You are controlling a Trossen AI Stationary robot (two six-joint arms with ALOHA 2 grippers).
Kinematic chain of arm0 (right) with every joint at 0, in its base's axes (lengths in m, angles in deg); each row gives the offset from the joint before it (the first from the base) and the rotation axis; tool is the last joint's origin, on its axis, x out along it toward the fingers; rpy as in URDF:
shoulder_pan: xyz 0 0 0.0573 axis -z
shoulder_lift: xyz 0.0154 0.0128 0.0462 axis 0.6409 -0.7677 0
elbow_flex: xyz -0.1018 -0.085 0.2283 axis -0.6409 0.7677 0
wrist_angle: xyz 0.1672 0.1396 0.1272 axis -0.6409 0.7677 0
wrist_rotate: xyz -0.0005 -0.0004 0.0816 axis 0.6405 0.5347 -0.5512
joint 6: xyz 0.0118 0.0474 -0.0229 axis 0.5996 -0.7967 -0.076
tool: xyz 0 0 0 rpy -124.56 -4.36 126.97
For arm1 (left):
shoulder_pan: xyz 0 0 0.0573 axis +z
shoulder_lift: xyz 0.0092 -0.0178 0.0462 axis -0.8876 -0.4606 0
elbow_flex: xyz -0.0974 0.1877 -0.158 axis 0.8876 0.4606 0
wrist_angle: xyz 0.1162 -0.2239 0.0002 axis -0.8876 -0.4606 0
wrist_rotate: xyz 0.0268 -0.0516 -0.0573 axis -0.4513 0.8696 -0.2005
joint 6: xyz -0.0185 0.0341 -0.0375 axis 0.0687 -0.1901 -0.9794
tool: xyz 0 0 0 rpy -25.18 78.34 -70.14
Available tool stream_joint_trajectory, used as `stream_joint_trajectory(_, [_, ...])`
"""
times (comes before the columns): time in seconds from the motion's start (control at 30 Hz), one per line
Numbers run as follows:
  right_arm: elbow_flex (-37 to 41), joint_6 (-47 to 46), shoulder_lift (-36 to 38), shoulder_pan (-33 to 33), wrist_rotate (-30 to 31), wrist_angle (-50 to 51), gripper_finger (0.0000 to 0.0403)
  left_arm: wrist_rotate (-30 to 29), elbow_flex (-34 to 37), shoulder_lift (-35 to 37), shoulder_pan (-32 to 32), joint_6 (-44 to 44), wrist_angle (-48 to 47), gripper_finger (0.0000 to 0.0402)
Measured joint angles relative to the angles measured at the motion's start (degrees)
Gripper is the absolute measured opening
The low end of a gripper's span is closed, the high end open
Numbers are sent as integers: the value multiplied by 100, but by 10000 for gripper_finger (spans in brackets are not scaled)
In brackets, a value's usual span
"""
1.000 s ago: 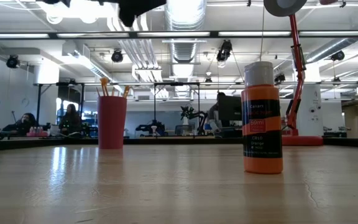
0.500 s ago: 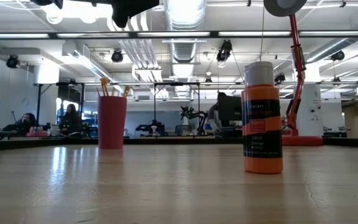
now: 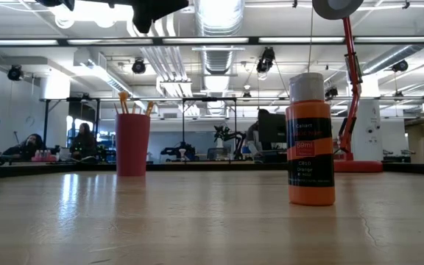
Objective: Pick & Place Paint Supplies
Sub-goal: Put the pink paint bottle into the yellow bin
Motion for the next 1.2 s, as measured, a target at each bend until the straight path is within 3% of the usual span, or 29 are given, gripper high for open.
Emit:
stream_joint_trajectory(0.2, [424, -220, -121, -322, 428, -10, 114, 0, 2, 0, 1, -20, 2, 229])
stream_joint_trajectory(0.43, [1243, -604, 256, -510, 442, -149, 114, -74, 4, 0, 1, -201, 71, 229])
stream_joint_trajectory(0.7, [1812, 269, 887, -510, 446, -1152, 114, -503, 4, -1, 2, -358, 114, 229])
stream_joint_trajectory(0.9, [2209, 1982, 1115, -510, 337, -2760, 114, -514, 4, -2, 2, -321, 129, 229])
stream_joint_trajectory(1.2, [2569, 3403, 1867, -505, -66, -3681, 114, -599, 4, -2, 2, -321, 133, 229])
